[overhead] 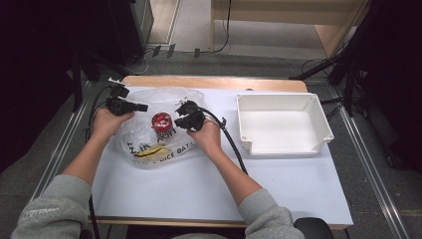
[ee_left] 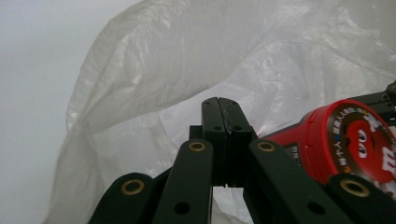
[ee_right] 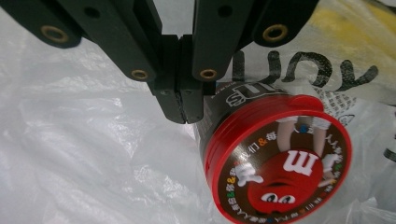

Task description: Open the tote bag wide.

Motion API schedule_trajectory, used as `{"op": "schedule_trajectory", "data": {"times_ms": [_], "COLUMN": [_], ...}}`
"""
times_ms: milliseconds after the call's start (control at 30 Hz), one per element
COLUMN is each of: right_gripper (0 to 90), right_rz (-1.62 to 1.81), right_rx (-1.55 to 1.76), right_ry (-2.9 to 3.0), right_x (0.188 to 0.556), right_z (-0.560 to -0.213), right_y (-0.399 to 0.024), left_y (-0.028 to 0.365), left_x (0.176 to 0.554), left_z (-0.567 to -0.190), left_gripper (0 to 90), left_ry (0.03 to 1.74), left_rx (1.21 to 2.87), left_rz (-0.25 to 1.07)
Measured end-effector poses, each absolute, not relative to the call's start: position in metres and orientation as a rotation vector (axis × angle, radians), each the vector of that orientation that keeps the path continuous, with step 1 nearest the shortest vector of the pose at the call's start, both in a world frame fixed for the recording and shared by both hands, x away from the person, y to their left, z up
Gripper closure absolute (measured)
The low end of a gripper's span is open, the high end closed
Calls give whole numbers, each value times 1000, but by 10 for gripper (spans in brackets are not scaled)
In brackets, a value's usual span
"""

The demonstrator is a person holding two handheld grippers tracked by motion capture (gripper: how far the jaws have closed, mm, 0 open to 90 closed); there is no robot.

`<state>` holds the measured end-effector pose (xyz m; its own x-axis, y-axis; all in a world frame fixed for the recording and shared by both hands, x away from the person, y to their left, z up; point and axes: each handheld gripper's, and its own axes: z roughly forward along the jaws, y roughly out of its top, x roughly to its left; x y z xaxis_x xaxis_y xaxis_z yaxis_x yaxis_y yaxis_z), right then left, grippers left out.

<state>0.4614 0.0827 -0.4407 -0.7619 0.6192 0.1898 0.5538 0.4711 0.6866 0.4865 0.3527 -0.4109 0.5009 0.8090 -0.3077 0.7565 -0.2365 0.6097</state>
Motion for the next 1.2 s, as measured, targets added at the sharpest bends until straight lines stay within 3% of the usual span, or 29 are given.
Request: {"op": "schedule_trajectory", "data": {"times_ms": [500, 1200], "right_gripper": [900, 900], "right_rz": [1082, 1069], "right_rx": [1027, 952], "right_ry": [2668, 2682], "right_x": [454, 414], "right_z": [-458, -463], "right_y": [81, 54], "left_y": [348, 336], "left_x": [492, 494], "left_z": [-445, -454], "left_gripper": [900, 900], "left_ry": [1286, 1327], "left_rx": [2024, 2035], "left_rz": [77, 157]}}
